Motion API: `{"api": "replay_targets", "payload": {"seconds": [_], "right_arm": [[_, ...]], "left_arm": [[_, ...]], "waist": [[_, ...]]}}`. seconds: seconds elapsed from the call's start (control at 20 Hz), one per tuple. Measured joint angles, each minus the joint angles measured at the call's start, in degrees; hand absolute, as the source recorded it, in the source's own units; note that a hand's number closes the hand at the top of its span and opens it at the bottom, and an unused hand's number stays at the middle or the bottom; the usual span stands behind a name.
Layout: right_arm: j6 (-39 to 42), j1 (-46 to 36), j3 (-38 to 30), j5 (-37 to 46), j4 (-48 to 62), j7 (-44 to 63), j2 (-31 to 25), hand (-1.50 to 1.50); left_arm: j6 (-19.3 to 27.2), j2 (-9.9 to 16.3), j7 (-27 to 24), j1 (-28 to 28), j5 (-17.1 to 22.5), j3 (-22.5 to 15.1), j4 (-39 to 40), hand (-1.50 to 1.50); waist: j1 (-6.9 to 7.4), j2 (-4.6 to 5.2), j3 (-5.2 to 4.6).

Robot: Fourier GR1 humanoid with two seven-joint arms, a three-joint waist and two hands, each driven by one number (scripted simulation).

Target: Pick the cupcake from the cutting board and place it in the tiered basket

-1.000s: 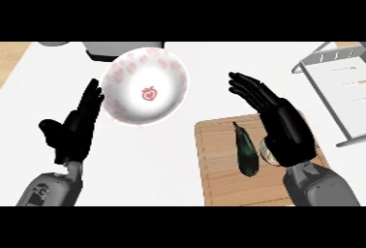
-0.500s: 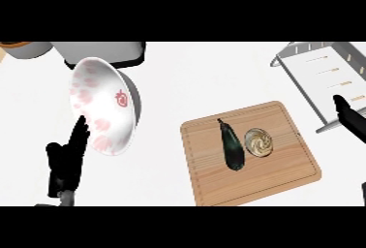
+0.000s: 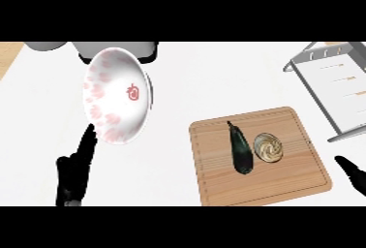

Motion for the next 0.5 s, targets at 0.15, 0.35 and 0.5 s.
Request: {"api": "replay_targets", "payload": {"seconds": [0.15,0.35,0.5], "right_arm": [[4.28,4.16,3.48,3.78,-3.80,8.71,-4.25,-1.50],[10.31,8.13,6.81,10.18,-8.39,20.01,-10.83,-1.50],[14.11,8.08,9.09,16.22,-11.63,30.16,-14.58,-1.50]], "left_arm": [[0.06,-0.35,-0.60,0.20,-0.54,-0.57,-0.42,0.00],[-0.49,-0.22,-0.31,-0.46,-0.40,-0.41,-0.25,0.00],[-0.58,-0.55,-1.34,-0.21,-0.89,-0.86,-0.29,0.00]], "waist": [[0.74,0.17,-0.13],[1.38,0.44,-0.21],[2.29,0.57,-0.22]]}}
